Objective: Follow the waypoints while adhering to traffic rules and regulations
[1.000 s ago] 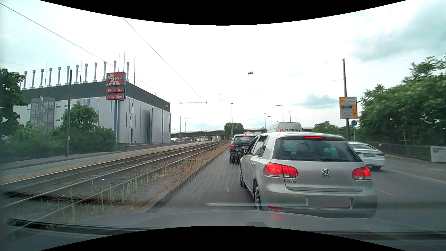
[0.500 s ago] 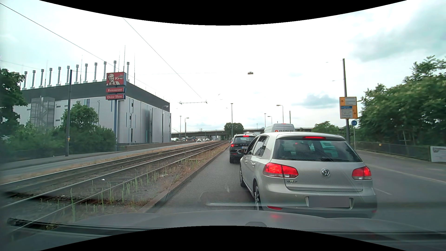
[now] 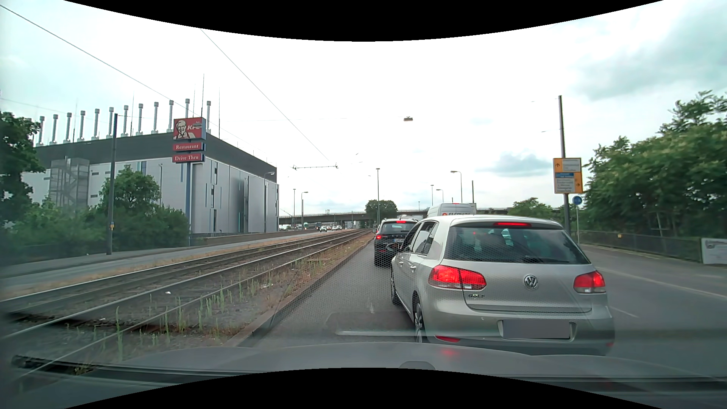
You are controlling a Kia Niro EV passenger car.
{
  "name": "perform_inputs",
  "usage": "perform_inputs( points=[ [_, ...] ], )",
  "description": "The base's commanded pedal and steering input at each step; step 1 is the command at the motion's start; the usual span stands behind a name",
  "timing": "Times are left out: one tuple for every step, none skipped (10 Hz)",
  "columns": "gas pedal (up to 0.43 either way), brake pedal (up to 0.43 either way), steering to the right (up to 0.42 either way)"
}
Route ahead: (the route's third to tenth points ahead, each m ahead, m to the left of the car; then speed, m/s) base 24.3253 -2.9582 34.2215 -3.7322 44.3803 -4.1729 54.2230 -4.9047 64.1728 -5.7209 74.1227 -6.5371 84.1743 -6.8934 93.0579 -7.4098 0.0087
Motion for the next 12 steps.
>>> perform_inputs(
  points=[
    [0.000,0.250,0.001],
    [0.000,0.244,0.001],
    [0.000,0.244,0.001],
    [0.000,0.250,0.001],
    [0.000,0.250,0.001],
    [0.000,0.250,0.001],
    [0.000,0.244,0.001],
    [0.000,0.244,0.001],
    [0.000,0.244,0.001],
    [0.000,0.244,0.001],
    [0.000,0.244,0.001],
    [0.000,0.244,0.001]
  ],
)
